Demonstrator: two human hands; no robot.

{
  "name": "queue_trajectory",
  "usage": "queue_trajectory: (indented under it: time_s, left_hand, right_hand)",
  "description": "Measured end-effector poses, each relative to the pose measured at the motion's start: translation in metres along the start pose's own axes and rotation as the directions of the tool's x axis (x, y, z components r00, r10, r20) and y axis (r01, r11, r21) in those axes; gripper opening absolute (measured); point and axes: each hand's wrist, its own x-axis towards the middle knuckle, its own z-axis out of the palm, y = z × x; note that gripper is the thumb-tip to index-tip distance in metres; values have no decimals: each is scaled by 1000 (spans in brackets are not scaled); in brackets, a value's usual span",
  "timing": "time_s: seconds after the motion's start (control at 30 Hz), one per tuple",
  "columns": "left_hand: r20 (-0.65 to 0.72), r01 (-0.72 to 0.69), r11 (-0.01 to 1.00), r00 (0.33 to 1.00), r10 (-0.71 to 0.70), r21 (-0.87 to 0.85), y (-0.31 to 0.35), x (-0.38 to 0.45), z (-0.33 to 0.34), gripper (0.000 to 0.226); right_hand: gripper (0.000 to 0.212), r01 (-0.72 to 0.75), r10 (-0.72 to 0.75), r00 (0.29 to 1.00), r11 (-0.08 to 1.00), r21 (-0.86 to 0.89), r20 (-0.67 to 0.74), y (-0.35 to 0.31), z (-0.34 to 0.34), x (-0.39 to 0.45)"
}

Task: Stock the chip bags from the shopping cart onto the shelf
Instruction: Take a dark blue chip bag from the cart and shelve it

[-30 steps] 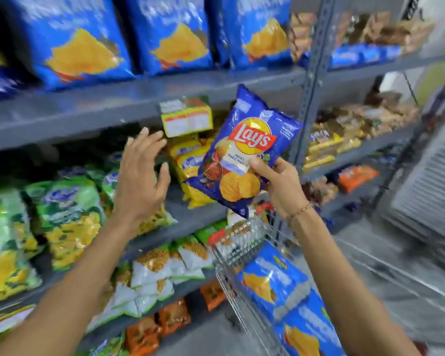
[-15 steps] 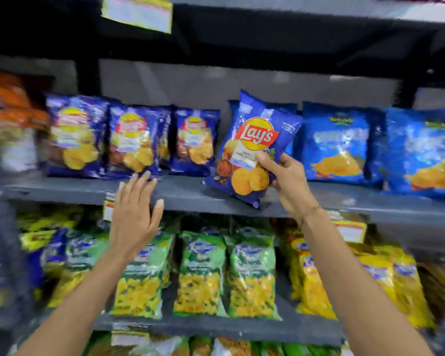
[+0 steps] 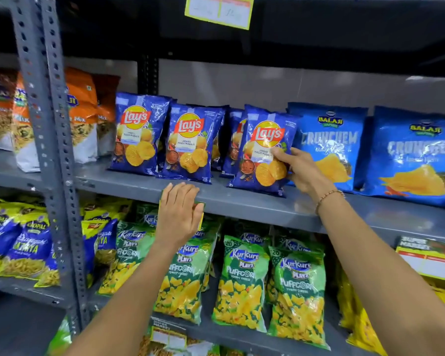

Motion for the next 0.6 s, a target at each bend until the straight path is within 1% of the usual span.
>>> queue_trajectory:
  time_s: [0.1, 0.2, 0.4, 0.6]
  left_hand:
    - [-47, -6, 1000, 999, 5, -10, -4, -1, 9, 41]
    - [-79, -13, 1000, 997, 13, 3, -7, -2, 15, 43]
    - [-132, -20, 1000, 991, 21, 11, -7, -2, 20, 36]
    - [-119, -35, 999, 992, 36, 13, -7, -2, 18, 35]
  right_hand:
    - [38, -24, 25, 999, 999, 34, -25, 5, -2, 4]
    - [31, -24, 25, 999, 999, 40, -20, 7, -4, 9]
    - [30, -5, 7, 1000, 996, 88, -22, 5, 8, 13]
    - [37, 16, -9, 998, 994, 104, -67, 9, 27, 14]
